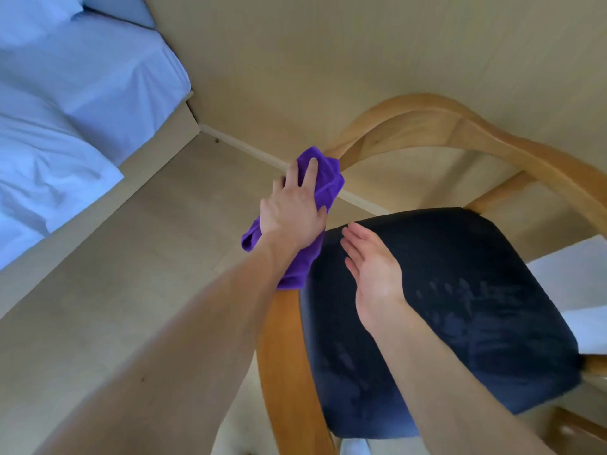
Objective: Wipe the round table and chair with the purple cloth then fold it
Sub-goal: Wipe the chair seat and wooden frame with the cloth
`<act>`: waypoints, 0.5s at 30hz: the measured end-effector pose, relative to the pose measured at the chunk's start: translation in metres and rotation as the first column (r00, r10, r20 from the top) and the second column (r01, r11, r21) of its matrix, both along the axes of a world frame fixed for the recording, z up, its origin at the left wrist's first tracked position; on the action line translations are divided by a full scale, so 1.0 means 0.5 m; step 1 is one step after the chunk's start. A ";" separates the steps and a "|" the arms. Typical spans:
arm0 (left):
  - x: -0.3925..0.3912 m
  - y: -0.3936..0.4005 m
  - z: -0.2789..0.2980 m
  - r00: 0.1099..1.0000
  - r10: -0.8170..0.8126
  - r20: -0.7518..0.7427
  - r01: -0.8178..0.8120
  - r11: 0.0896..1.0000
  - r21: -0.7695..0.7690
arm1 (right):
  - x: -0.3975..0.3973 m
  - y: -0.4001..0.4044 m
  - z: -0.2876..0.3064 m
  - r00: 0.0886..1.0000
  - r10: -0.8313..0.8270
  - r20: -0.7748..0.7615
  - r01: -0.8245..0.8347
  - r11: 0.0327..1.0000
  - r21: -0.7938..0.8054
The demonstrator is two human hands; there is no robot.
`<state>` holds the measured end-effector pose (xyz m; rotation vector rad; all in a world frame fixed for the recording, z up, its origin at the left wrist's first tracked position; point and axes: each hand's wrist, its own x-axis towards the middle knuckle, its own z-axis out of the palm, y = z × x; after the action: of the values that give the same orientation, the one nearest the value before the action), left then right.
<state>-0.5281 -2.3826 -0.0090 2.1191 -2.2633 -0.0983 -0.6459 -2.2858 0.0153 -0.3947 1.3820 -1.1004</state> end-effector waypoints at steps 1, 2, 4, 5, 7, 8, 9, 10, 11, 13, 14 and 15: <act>0.003 0.012 -0.001 1.000 -0.003 -0.022 0.002 1.000 -0.028 | 0.000 -0.004 -0.001 1.000 0.000 -0.013 0.000 1.000 -0.006; 0.008 0.029 -0.002 0.999 -0.010 -0.044 0.008 0.998 -0.056 | 0.002 -0.009 -0.002 1.000 -0.003 -0.023 0.002 1.000 -0.014; 0.022 0.071 -0.007 0.997 -0.032 -0.064 0.027 0.997 -0.073 | 0.012 -0.022 -0.002 0.999 -0.025 -0.036 0.025 1.000 -0.019; 0.030 0.097 -0.009 0.998 -0.047 -0.053 0.044 0.997 -0.061 | 0.018 -0.030 0.001 0.998 -0.047 -0.042 0.046 0.999 -0.019; 0.049 0.153 -0.018 0.997 -0.067 -0.033 0.066 0.997 -0.041 | 0.037 -0.047 0.007 0.994 -0.096 -0.049 0.095 0.995 -0.028; 0.059 0.181 -0.023 0.996 -0.072 -0.044 0.070 0.997 -0.040 | 0.048 -0.056 0.009 0.991 -0.123 -0.051 0.121 0.992 -0.032; 0.066 0.204 -0.028 0.995 -0.078 -0.066 0.075 0.996 -0.040 | 0.057 -0.063 0.010 0.986 -0.155 -0.056 0.153 0.988 -0.034; 0.071 0.222 -0.032 0.992 -0.085 -0.092 0.082 0.996 -0.037 | 0.065 -0.070 0.011 0.979 -0.195 -0.062 0.193 0.981 -0.034; 0.074 0.233 -0.035 0.989 -0.096 -0.115 0.093 0.995 -0.029 | 0.074 -0.076 0.011 0.968 -0.241 -0.067 0.239 0.971 -0.032; 0.075 0.234 -0.037 0.981 -0.122 -0.152 0.123 0.992 -0.002 | 0.086 -0.088 0.014 0.940 -0.334 -0.064 0.333 0.942 -0.028; 0.076 0.221 -0.038 0.977 -0.129 -0.171 0.134 0.991 0.016 | 0.092 -0.094 0.017 0.922 -0.382 -0.060 0.381 0.924 -0.020; 0.079 0.202 -0.037 0.975 -0.124 -0.187 0.132 0.991 0.035 | 0.099 -0.100 0.019 0.908 -0.415 -0.063 0.415 0.910 -0.012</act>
<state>-0.4887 -2.2813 -0.0275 1.8937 -2.3062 -0.3412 -0.5965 -2.3358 0.0251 -0.1336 1.5667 -1.4430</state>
